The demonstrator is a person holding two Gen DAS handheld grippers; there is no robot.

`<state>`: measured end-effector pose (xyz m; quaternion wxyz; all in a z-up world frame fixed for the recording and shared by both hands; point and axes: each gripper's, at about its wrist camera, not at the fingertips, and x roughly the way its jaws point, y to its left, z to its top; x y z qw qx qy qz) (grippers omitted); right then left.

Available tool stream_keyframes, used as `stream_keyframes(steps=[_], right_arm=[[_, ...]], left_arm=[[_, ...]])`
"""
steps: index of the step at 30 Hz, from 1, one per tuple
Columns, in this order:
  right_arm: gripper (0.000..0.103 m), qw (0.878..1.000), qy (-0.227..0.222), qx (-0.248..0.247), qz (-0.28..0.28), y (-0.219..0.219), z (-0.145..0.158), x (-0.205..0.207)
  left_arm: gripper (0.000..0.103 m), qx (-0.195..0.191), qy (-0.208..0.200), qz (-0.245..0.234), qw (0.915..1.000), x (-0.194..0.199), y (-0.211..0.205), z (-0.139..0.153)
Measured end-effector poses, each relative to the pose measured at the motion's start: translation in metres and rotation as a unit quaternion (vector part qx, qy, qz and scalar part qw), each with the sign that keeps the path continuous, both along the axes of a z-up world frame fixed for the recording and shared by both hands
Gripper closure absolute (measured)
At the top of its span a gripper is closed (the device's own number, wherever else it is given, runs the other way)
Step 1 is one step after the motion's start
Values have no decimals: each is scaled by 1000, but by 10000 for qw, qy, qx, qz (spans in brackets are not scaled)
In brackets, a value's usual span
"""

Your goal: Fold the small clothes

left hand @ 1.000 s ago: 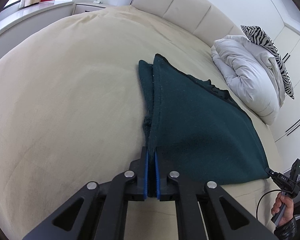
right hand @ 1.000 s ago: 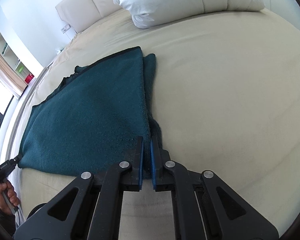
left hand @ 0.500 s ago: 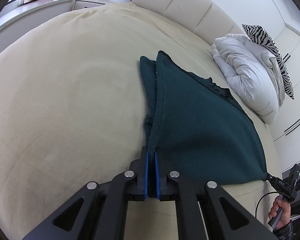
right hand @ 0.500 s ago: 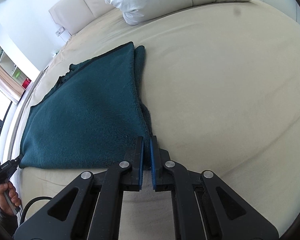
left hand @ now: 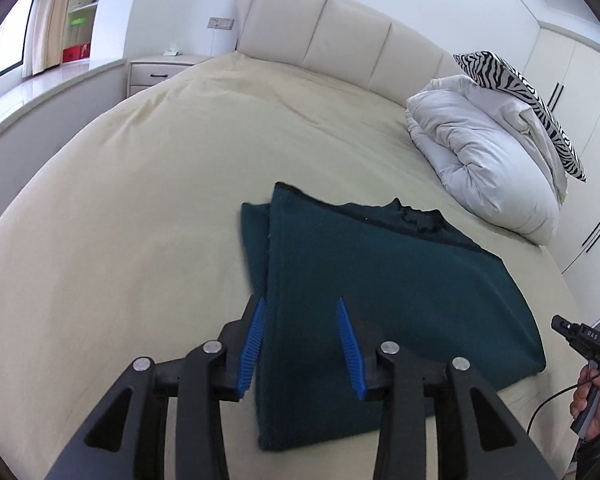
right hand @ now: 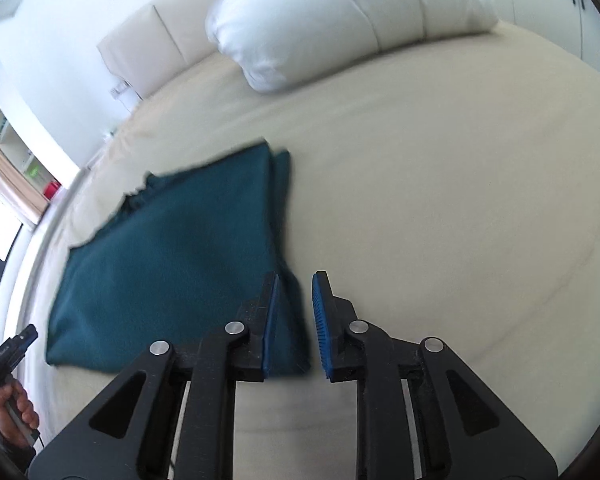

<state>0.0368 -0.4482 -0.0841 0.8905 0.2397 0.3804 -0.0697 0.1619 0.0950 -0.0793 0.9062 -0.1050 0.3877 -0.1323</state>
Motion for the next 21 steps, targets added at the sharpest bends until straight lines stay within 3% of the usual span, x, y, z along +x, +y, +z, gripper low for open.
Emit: stream_keyframes(steps=[3, 5, 8, 13, 16, 21], right_arm=[[85, 9982, -106, 294, 505, 23, 5, 41], [85, 9968, -115, 315, 723, 40, 2, 66], [85, 9934, -127, 452, 1048, 65, -8, 101], [85, 9887, -57, 791, 1272, 89, -33, 134], [88, 9875, 101, 1006, 1205, 82, -55, 148], [89, 9827, -299, 1749, 521, 34, -81, 145]], left_arm=[[57, 351, 119, -153, 9992, 34, -27, -8], [57, 366, 313, -49, 9988, 48, -29, -20], [57, 229, 586, 200, 9978, 53, -18, -38], [56, 415, 491, 151, 9978, 43, -14, -53], [57, 416, 497, 156, 9978, 38, -10, -58], [57, 392, 445, 145, 9981, 32, -5, -59]])
